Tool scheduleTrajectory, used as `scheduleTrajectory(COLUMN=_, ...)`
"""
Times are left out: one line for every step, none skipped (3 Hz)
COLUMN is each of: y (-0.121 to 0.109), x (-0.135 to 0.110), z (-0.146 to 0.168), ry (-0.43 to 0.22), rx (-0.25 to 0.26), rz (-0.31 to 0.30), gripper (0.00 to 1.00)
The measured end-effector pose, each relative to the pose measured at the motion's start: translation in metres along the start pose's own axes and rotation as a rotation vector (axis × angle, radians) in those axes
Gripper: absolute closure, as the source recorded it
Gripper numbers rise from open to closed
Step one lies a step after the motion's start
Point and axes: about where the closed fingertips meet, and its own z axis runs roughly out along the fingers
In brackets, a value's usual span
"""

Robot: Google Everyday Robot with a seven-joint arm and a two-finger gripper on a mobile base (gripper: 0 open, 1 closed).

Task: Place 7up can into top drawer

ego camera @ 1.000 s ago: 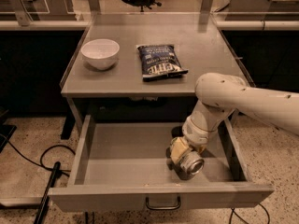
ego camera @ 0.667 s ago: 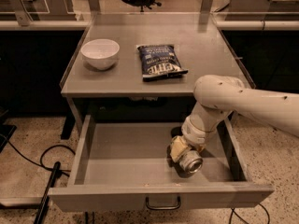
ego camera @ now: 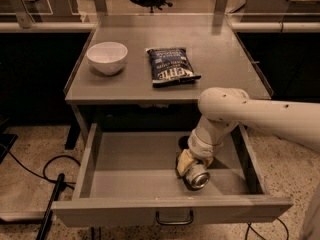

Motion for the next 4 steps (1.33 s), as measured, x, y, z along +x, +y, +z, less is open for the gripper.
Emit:
scheduleTrajectory(y=-0.0003, x=-0.0017, z=0.0067, ry=-0.001, rx=-0.011, rz=0.013, gripper=1.0)
scheduleTrajectory(y=-0.0002, x=-0.0017, z=0.0066, ry=0.0, rx=-0.011, rz=0.013, gripper=0.81)
scheduleTrajectory(y=-0.0002, x=-0.0017, z=0.0066, ry=0.0, rx=-0.011, rz=0.013, gripper=0.59)
scheduleTrajectory(y=-0.0002, x=-0.0017, z=0.0066, ry=0.0, rx=-0.011, rz=0.013, gripper=0.34)
